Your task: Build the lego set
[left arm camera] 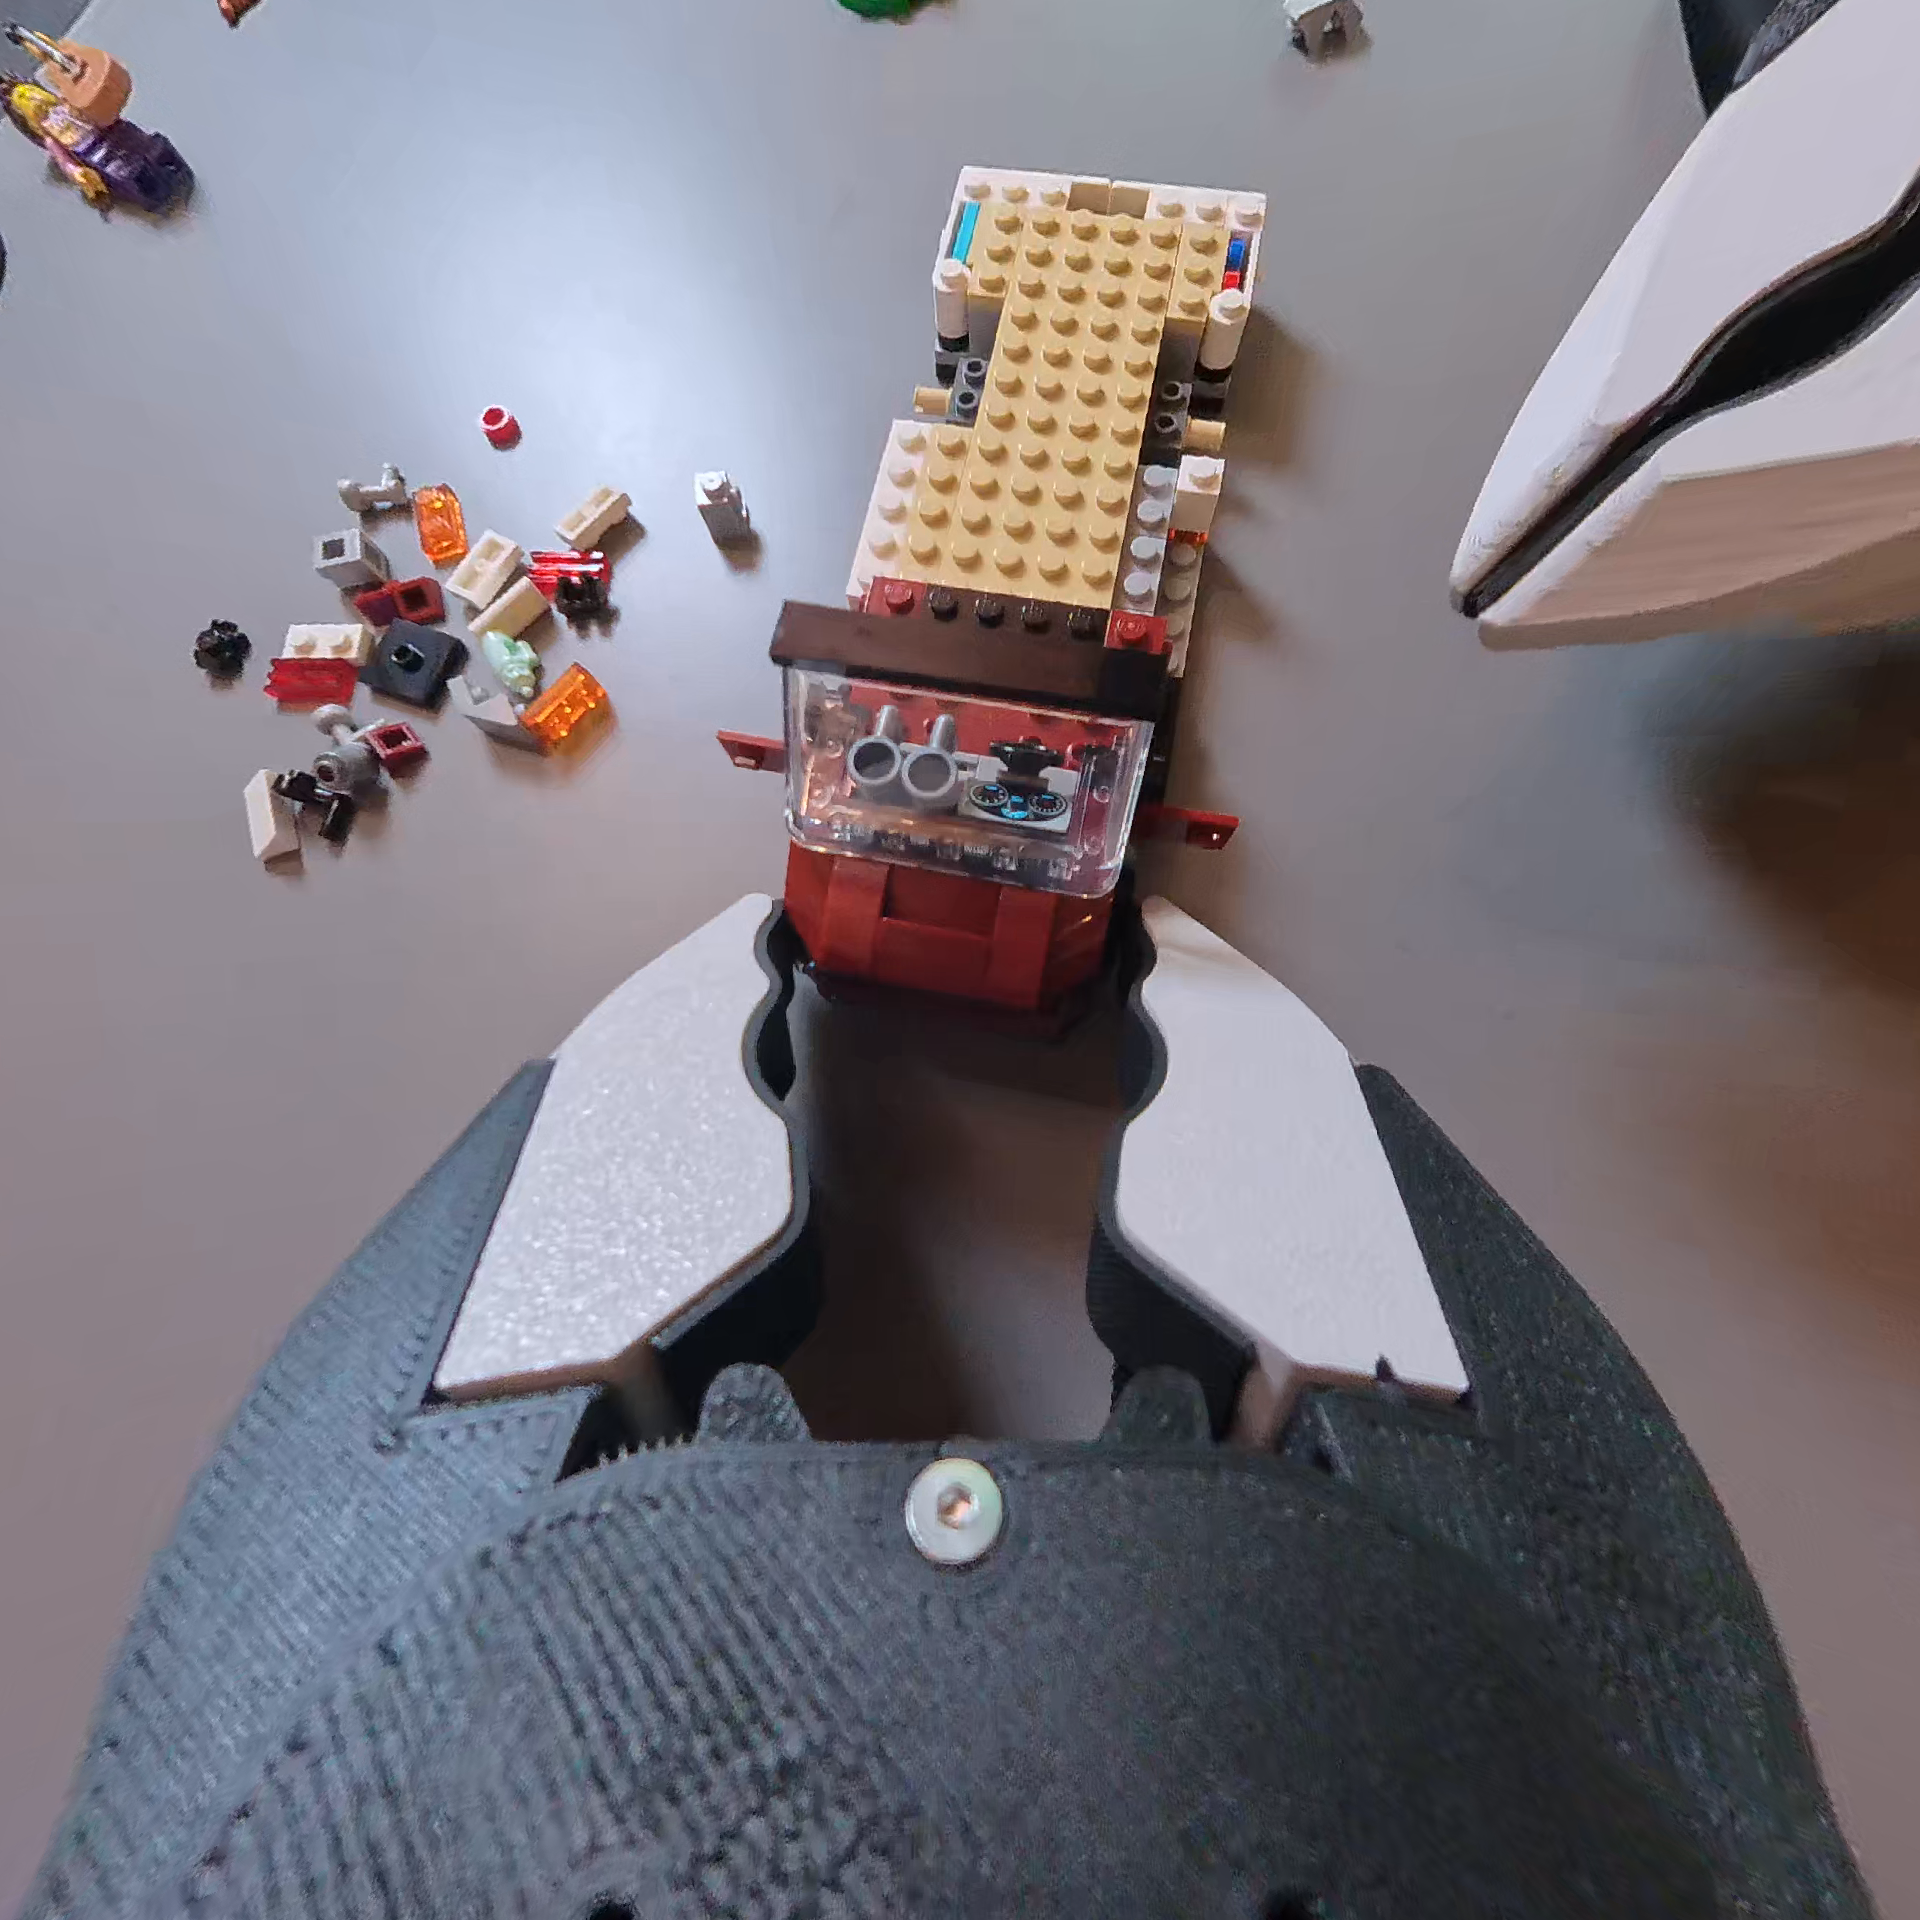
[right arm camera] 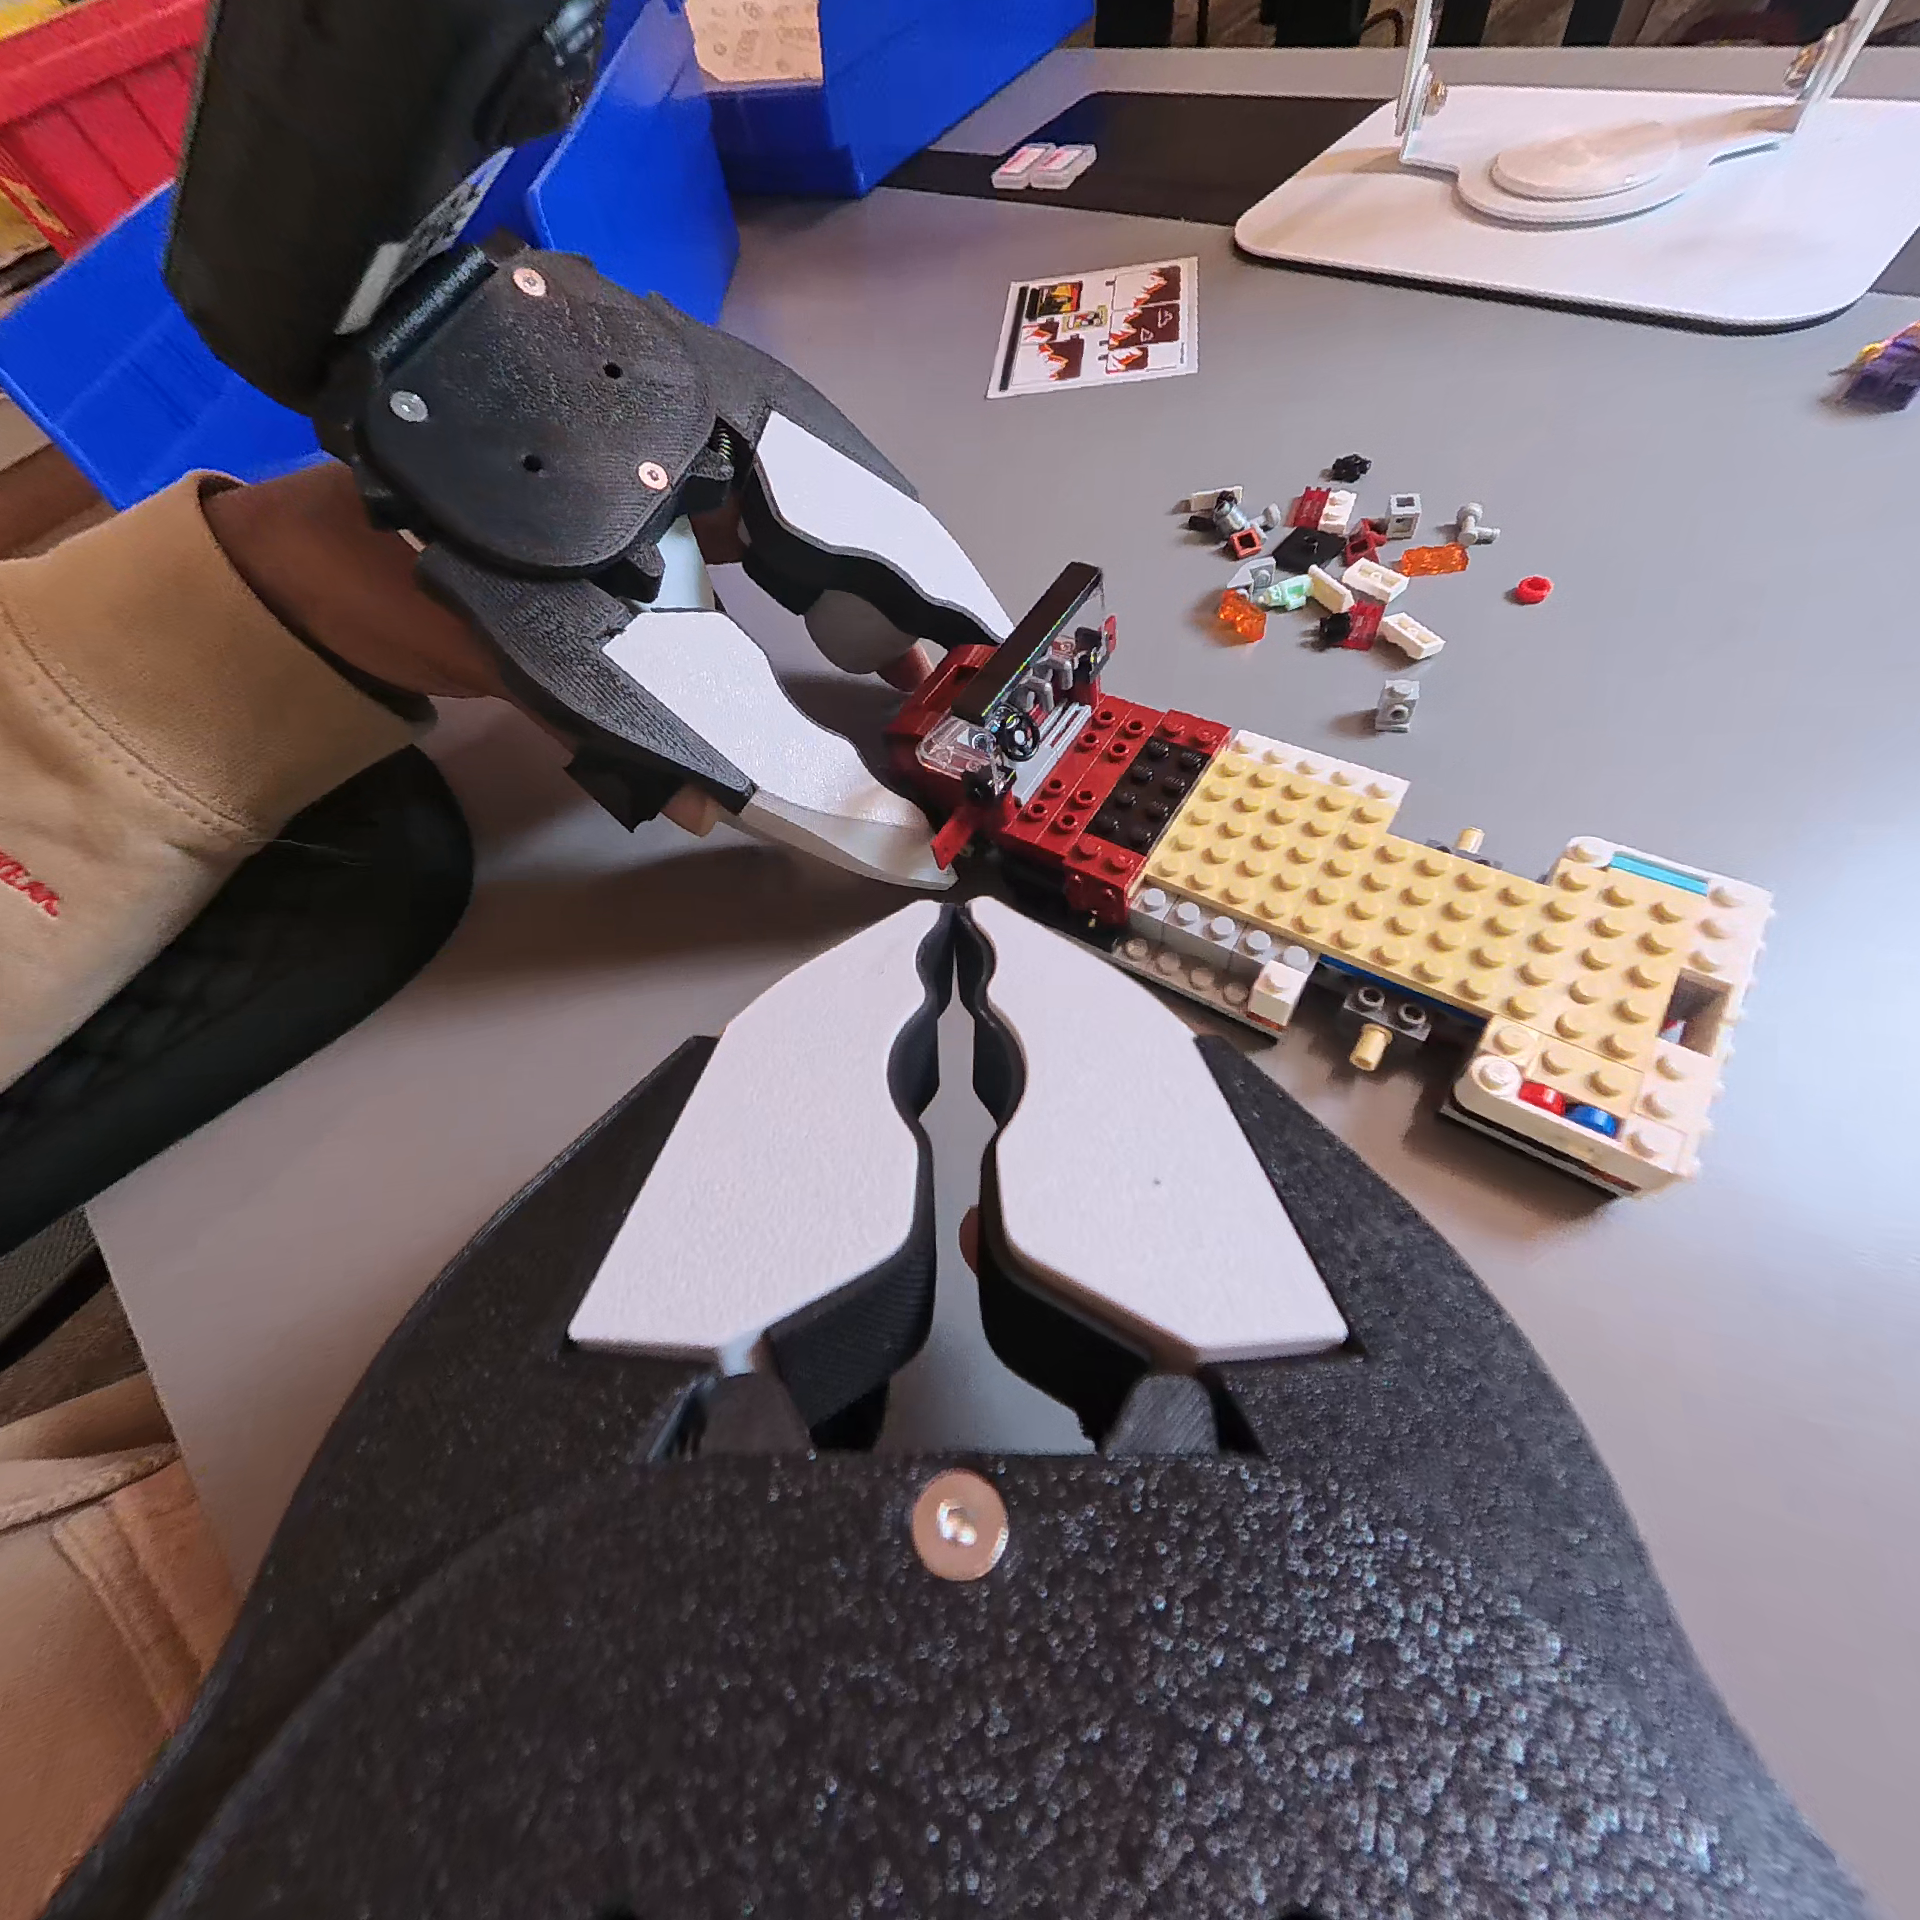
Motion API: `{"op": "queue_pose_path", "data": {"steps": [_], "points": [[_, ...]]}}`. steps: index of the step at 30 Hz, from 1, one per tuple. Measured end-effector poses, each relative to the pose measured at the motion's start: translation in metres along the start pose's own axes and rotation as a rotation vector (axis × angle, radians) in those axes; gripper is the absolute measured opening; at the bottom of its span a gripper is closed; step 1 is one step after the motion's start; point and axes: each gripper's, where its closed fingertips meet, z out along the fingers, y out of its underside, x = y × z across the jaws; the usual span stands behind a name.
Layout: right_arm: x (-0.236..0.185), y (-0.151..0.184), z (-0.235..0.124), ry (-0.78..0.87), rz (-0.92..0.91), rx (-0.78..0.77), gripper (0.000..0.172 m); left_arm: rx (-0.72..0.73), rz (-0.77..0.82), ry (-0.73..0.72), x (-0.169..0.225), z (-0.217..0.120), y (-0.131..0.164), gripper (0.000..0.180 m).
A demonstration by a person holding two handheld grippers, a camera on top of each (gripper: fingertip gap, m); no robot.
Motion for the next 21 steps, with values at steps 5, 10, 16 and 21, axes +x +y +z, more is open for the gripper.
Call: {"op": "queue_pose_path", "data": {"steps": [5, 10, 16, 21], "points": [[0.007, -0.021, -0.021, 0.012, -0.087, 0.048, 0.009, 0.044, -0.002, -0.021, -0.007, -0.009, -0.003, 0.061], [0.040, -0.071, -0.050, 0.118, -0.267, 0.103, 0.025, 0.385, -0.097, -0.058, -0.022, -0.063, -0.055, 0.056], [0.104, -0.151, -0.018, 0.183, -0.398, 0.196, 0.044, 0.709, -0.172, -0.416, -0.090, -0.124, -0.106, 0.017], [0.161, -0.210, 0.040, 0.227, -0.438, 0.270, 0.054, 0.692, -0.223, -0.559, -0.140, -0.125, -0.124, 0.006]]}}
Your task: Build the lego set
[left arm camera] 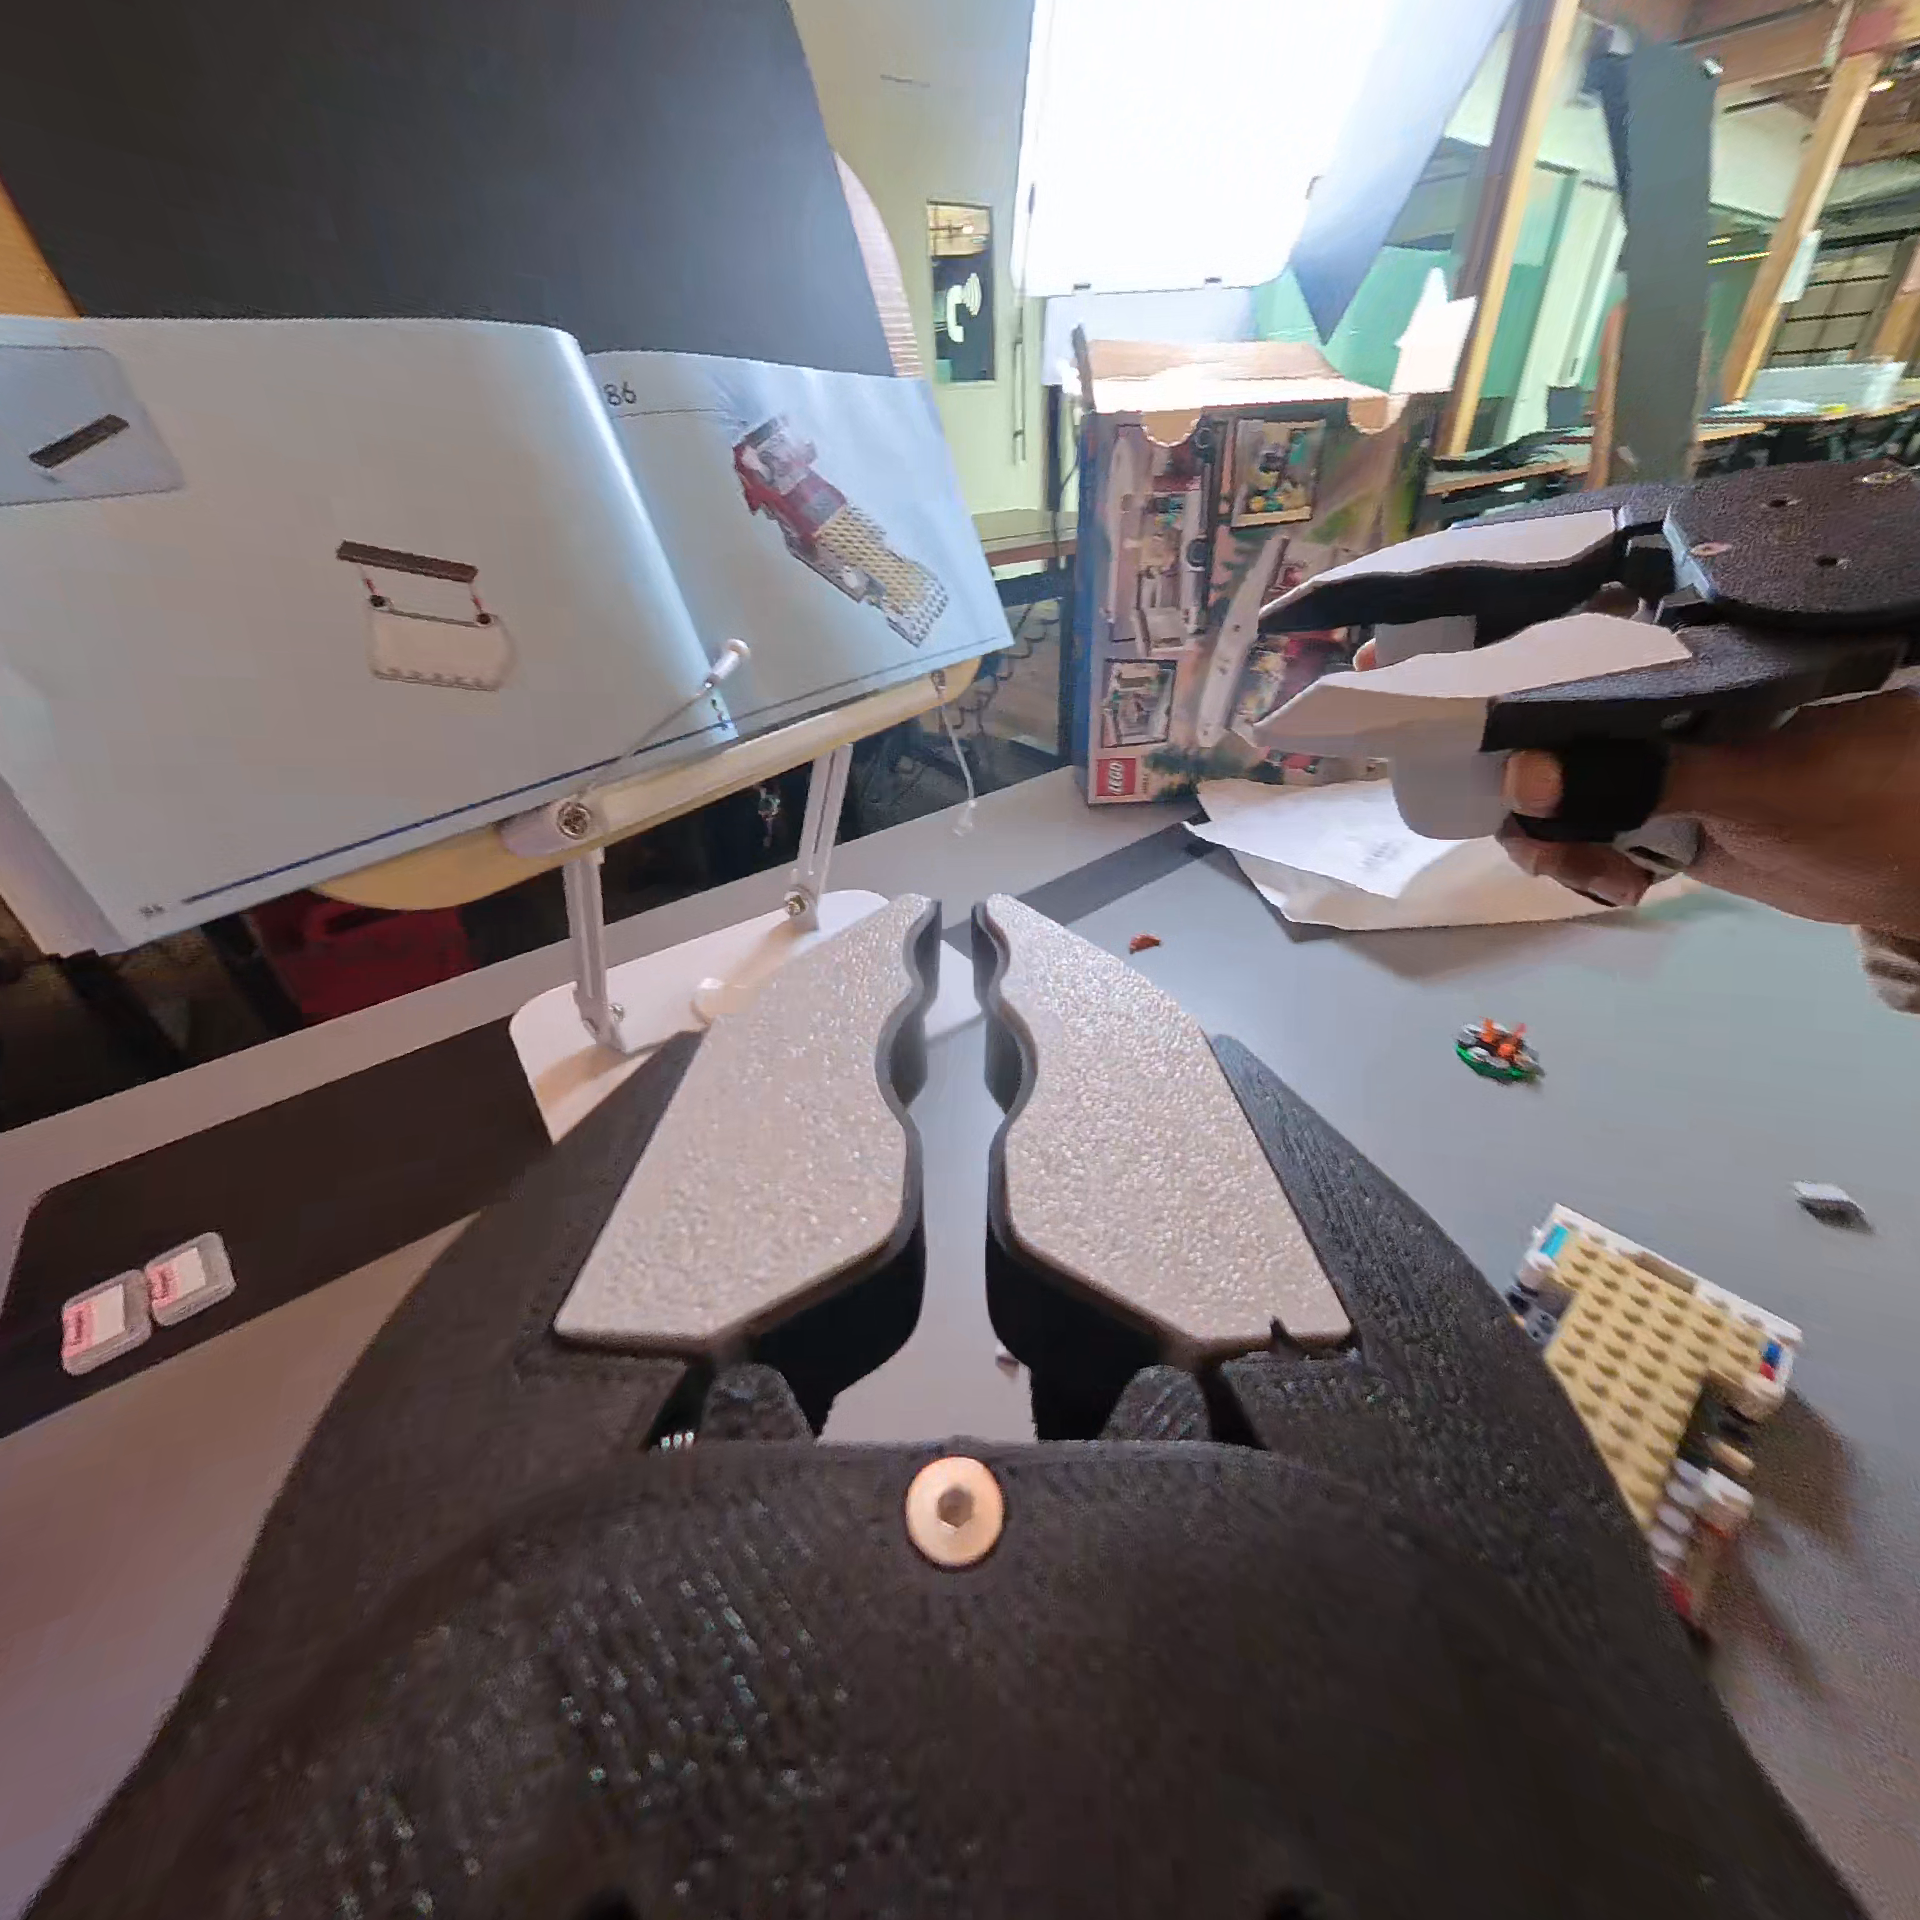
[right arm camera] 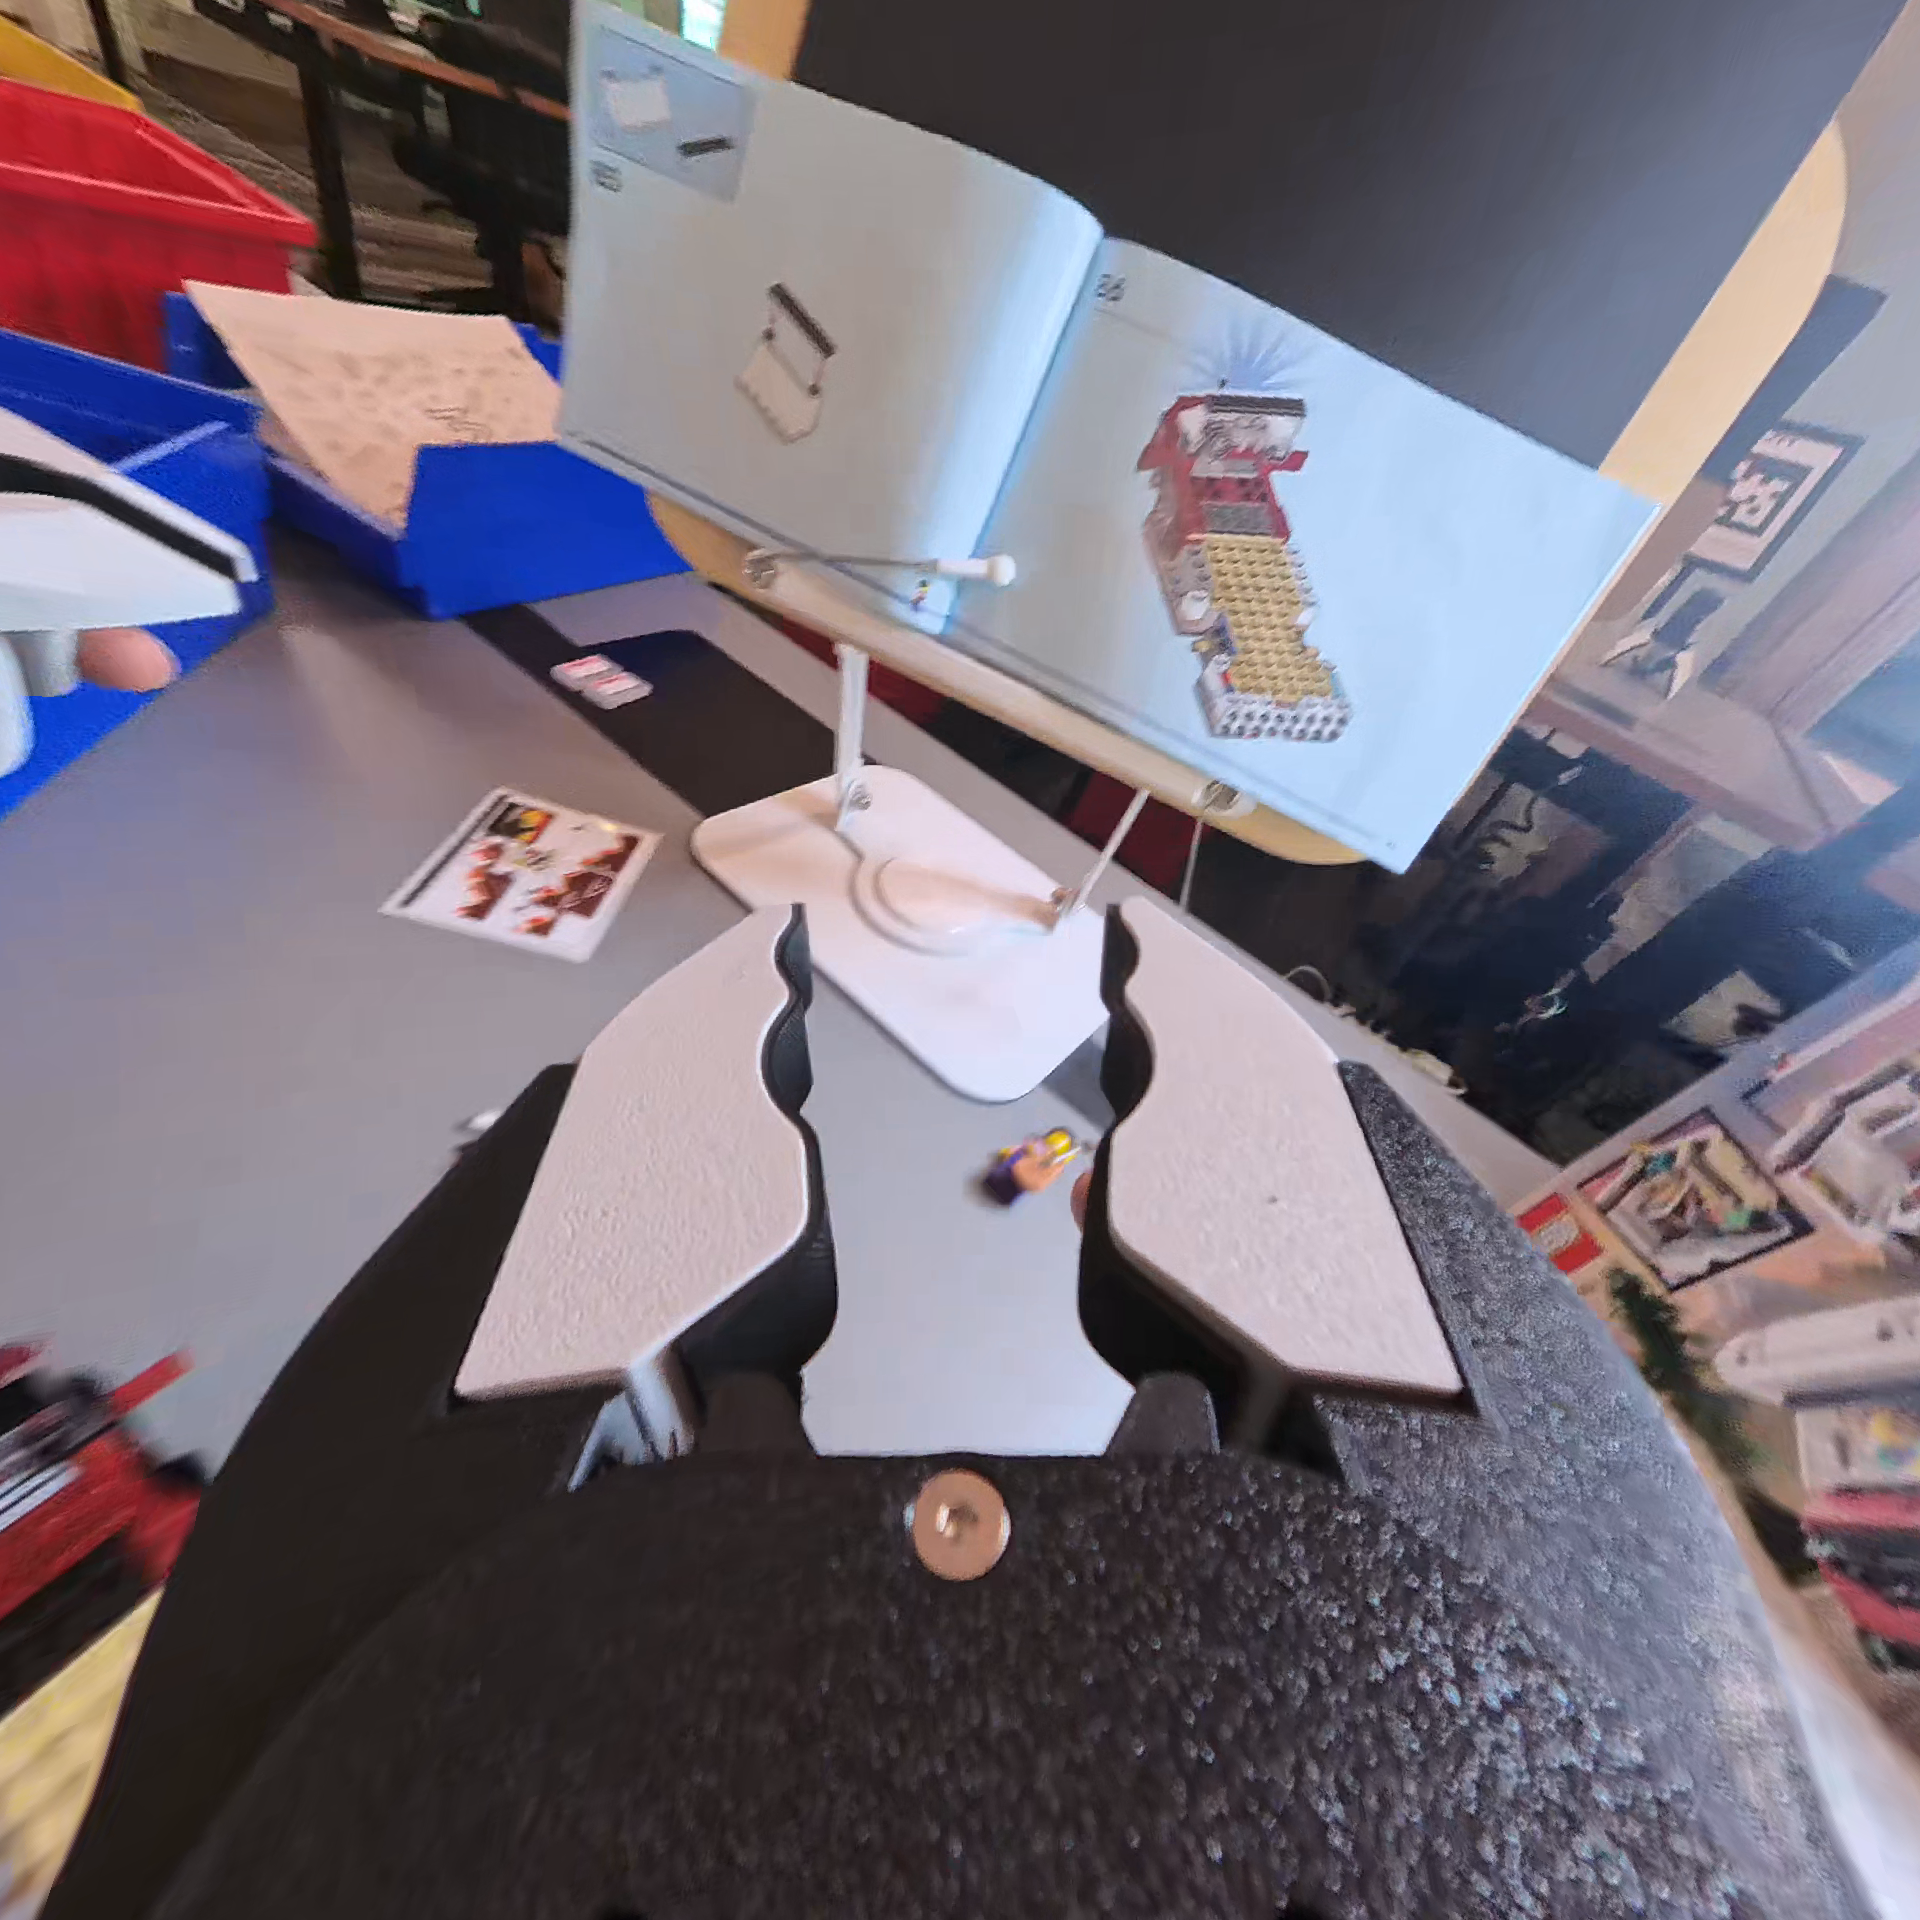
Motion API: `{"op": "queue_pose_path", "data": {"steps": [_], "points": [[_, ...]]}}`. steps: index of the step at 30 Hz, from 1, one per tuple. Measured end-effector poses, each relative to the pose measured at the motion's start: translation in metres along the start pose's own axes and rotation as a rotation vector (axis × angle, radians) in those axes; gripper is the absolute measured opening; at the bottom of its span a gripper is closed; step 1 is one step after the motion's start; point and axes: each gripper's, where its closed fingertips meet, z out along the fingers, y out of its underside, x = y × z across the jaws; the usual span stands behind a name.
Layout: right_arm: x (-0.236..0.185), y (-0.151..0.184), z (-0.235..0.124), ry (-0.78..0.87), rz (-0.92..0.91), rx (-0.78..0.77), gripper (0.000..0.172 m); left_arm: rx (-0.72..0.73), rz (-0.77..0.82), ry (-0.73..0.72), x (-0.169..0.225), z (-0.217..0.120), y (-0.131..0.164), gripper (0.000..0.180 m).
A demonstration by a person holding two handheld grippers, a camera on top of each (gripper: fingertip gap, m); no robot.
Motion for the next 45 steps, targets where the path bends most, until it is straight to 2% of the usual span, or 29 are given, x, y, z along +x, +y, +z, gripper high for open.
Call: {"op": "queue_pose_path", "data": {"steps": [3, 8, 11, 14, 16, 18, 20, 26, 32, 38, 45], "points": [[0.031, -0.003, 0.042, 0.031, -0.021, 0.006, 0.060, -0.040, 0.041, -0.090, -0.021, 0.027, 0.002, 0.008], [0.085, -0.016, 0.093, 0.097, -0.052, 0.024, 0.069, -0.211, 0.297, -0.220, -0.066, 0.087, -0.003, 0.022], [0.106, -0.020, 0.115, 0.099, -0.015, 0.025, 0.075, -0.311, 0.408, -0.284, -0.095, 0.121, 0.002, 0.031], [0.119, -0.022, 0.126, 0.111, -0.008, 0.047, 0.074, -0.406, 0.480, -0.297, -0.110, 0.140, 0.020, 0.036], [0.127, -0.022, 0.129, 0.131, -0.019, 0.064, 0.074, -0.378, 0.532, -0.293, -0.110, 0.144, 0.020, 0.028], [0.135, -0.020, 0.130, 0.153, -0.009, 0.078, 0.074, -0.312, 0.545, -0.336, -0.112, 0.140, 0.015, 0.003], [0.142, -0.017, 0.132, 0.162, 0.027, 0.085, 0.074, -0.249, 0.511, -0.338, -0.111, 0.138, 0.016, 0.003], [0.147, -0.005, 0.139, 0.158, 0.107, 0.061, 0.076, -0.115, 0.259, -0.314, -0.111, 0.134, 0.012, 0.003], [0.138, -0.014, 0.134, 0.184, 0.036, 0.090, 0.074, -0.067, 0.149, -0.294, -0.111, 0.133, 0.011, 0.003], [0.133, -0.008, 0.143, 0.208, -0.063, 0.050, 0.075, -0.002, -0.075, -0.215, -0.110, 0.134, 0.010, 0.003], [0.155, -0.015, 0.151, 0.255, -0.122, 0.052, 0.078, 0.017, -0.118, -0.174, -0.110, 0.135, 0.010, 0.003]]}}
